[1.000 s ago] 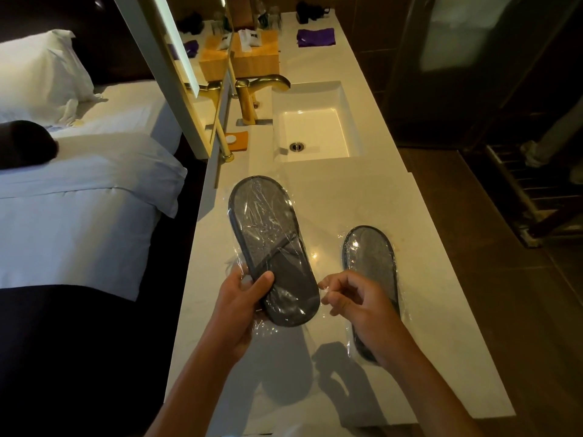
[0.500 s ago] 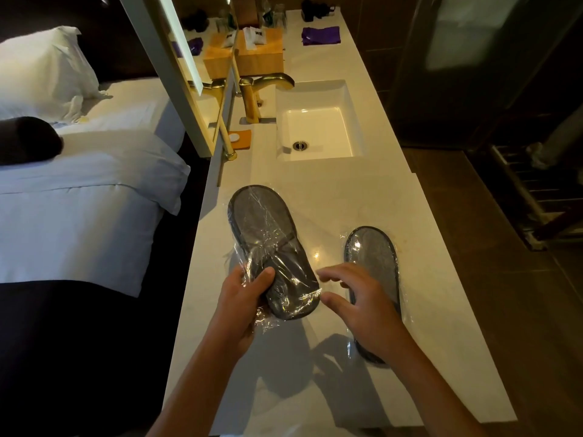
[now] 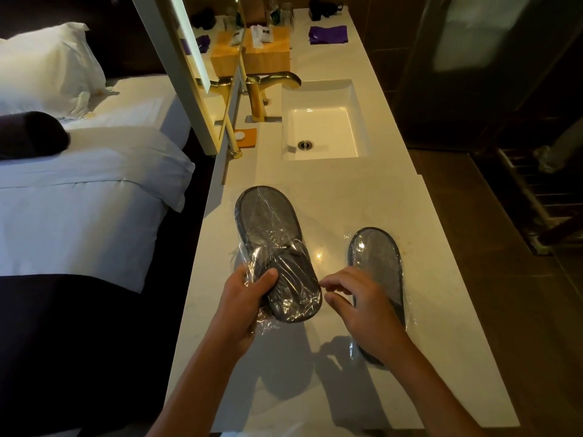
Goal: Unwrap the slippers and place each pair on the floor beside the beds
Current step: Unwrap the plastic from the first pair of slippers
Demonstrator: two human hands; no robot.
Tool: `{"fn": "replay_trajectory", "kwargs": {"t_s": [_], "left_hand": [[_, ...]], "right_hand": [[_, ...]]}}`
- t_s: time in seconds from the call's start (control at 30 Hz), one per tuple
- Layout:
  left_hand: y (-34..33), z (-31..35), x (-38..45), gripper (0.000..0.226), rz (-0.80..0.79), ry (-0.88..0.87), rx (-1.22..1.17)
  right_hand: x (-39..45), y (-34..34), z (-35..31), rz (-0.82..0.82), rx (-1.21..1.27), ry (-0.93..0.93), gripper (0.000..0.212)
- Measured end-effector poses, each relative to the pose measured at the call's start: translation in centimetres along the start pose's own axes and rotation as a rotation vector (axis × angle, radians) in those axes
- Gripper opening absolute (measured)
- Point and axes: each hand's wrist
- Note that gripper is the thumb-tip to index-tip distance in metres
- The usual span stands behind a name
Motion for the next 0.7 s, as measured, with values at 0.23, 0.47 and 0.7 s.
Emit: {"fn": "replay_trajectory", "kwargs": {"t_s": [0.23,0.47,0.7], "left_hand": [[0.1,-0.4,0.0,0.025,0.018,0.031,-0.025],[-0.5,-0.9,0.2,0.019,0.081,0.078,-0.056],[-0.8,-1.1,0.4,0.02,0.112,0.111,-0.045]], "right_hand": [[-0.1,-0.1,0.3,0.024,-0.024,0.055,0.017],[-0.7,-0.4,0.3,0.085,-0.094,0.181,0.022],[-1.5,-0.4,-0.4,0.109,-0.128,0.233,0.024]]}}
Point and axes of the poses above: each hand's wrist, its own x-axis towards the middle knuckle, its own y-axis out of the back of the hand, z = x × y, and after that the axes turned 6 degrees about -z, right-handed
